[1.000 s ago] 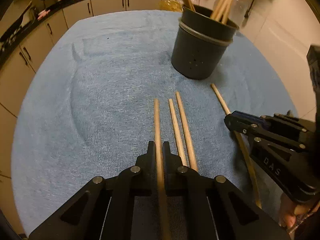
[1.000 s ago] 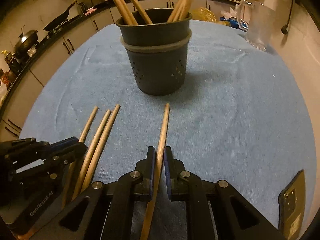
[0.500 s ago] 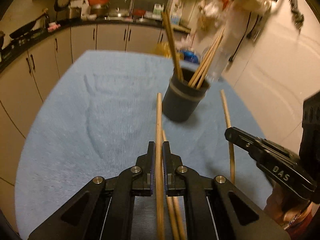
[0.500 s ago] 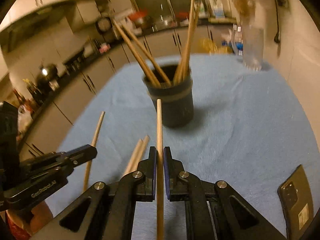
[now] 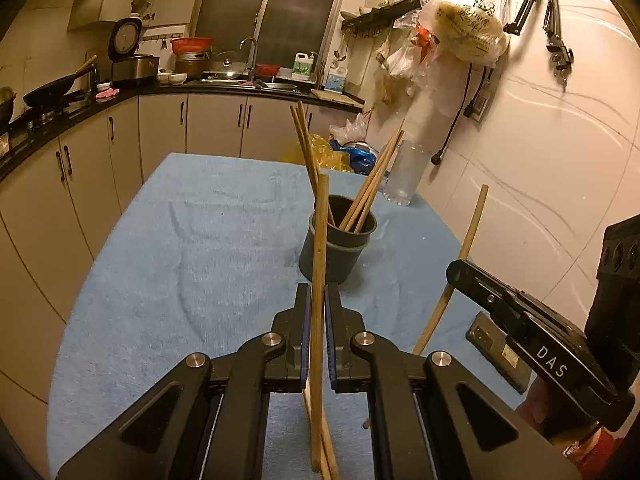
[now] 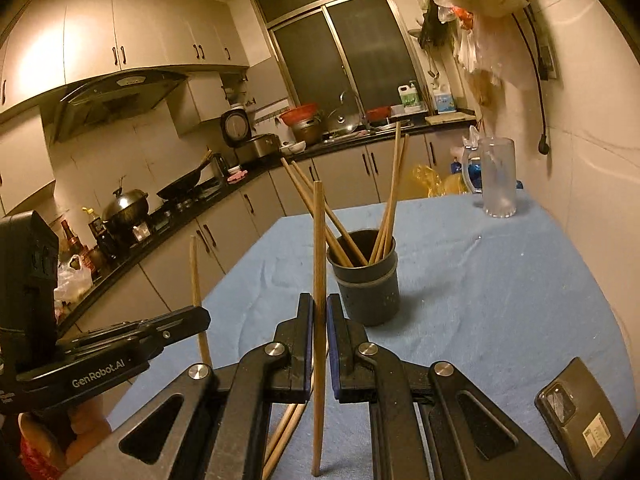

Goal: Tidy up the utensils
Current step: 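Lift both held chopsticks and carry them toward the grey holder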

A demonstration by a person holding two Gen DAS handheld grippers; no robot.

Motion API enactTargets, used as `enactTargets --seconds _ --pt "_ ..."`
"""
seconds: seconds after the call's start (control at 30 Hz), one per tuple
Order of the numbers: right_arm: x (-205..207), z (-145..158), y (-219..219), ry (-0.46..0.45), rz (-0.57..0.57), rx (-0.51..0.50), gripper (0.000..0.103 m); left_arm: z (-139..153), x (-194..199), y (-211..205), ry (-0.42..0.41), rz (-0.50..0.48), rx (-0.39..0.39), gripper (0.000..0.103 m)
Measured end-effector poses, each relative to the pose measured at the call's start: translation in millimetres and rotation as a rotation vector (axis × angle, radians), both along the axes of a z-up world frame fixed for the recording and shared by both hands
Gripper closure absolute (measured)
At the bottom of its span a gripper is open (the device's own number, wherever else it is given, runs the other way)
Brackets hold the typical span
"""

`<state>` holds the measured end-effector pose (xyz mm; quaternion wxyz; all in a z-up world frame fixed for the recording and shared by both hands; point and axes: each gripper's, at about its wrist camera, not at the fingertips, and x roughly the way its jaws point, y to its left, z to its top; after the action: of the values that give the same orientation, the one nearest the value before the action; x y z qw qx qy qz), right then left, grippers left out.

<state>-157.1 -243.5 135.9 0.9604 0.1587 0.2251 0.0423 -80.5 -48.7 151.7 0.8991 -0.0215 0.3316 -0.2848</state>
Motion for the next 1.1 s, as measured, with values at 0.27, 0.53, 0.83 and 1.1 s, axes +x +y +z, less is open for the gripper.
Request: enactTargets --seconds 0.27,0.53,0.83,1.1 --pt "-2 4 -7 -0.011 -0.025 0.02 0.096 4 1 1 0.003 0.005 -0.025 0.097" --pt "0 4 -13 -0.006 -0.035 0.037 0.096 4 1 1 0.008 0.004 -0.026 0.097" --pt "0 2 -16 -0.001 -0.04 0.047 0.096 3 2 0 0.015 0.002 -0.023 0.097" --pt "0 2 -16 0.001 -0.041 0.05 0.096 2 3 -2 0.021 -0.003 -0.017 0.097"
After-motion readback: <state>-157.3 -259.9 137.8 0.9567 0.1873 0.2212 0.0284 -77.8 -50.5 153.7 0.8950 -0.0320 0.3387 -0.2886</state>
